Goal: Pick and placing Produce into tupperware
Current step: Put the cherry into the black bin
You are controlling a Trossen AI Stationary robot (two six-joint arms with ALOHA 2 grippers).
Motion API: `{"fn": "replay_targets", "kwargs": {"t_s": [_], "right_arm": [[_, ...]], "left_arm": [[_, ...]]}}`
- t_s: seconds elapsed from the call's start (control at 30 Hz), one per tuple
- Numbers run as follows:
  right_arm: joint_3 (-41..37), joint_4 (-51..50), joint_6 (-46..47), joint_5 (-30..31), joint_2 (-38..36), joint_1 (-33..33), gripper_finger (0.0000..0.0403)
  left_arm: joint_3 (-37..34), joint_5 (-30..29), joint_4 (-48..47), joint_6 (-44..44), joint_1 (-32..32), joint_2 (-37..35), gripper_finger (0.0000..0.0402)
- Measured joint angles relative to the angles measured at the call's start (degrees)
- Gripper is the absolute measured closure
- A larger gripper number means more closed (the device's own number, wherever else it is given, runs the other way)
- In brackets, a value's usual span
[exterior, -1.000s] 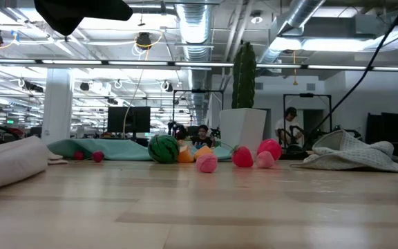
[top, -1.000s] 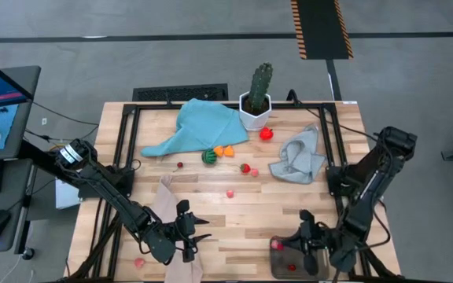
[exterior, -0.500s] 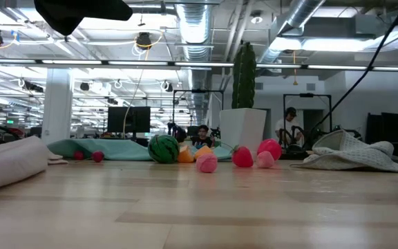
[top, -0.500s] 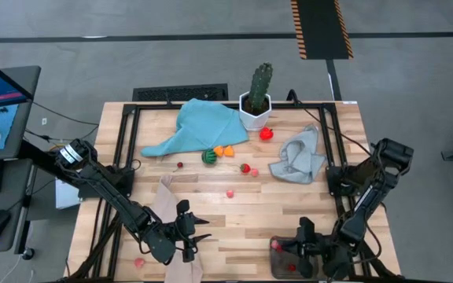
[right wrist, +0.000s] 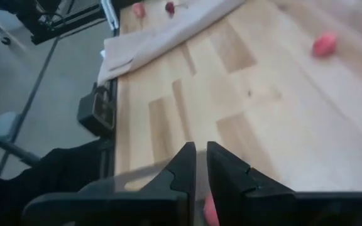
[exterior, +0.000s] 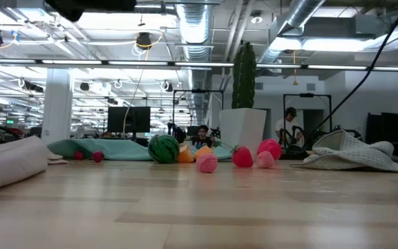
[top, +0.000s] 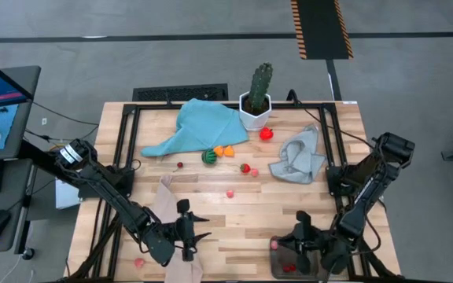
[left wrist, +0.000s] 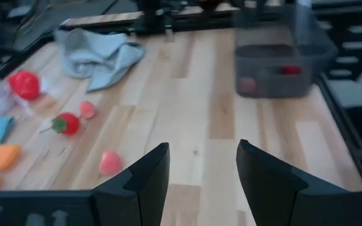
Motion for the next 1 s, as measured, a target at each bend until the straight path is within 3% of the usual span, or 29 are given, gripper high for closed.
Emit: {"fn": "replay_targets", "kwargs": {"t_s": [0.1, 0.27, 0.33, 0.47, 0.53, 0.8, 1.0], "right_arm": [[0.0, 0.2, -3.8, 0.1, -0.9, -2.2, 0.0339], [0.0, 3.8, -11.2, -0.2, -1.1, -5.9, 0.0339], [0.0, 5.4, -13.8, -0.2, -1.1, -7.2, 0.0339], [0.0, 9.6, -19.9, -0.4, -1.1, -9.2, 0.0339], [0.0, 11.7, -22.9, -0.4, -1.1, -9.7, 0.0339], [0.0, 14.0, -28.5, -0.6, -1.0, -10.3, 0.0339], [0.0, 17.0, -32.1, -0.6, -1.0, -12.6, 0.0339]], "left_arm": [[0.0, 6.1, 3.7, 6.1, -0.8, 0.0, 0.0228], [0.0, 29.1, 14.1, 16.9, 0.2, 0.0, 0.0228], [0.0, 32.6, 14.1, 18.4, 1.4, -0.1, 0.0228], [-2.7, 27.0, 9.9, 16.6, 4.6, -2.7, 0.0228], [-6.9, 26.9, 10.0, 14.2, 6.3, -5.6, 0.0228], [-32.8, 26.5, 31.8, 10.0, 4.9, -28.4, 0.0228], [-46.1, 22.0, 37.9, 5.8, 0.9, -43.8, 0.0228]]}}
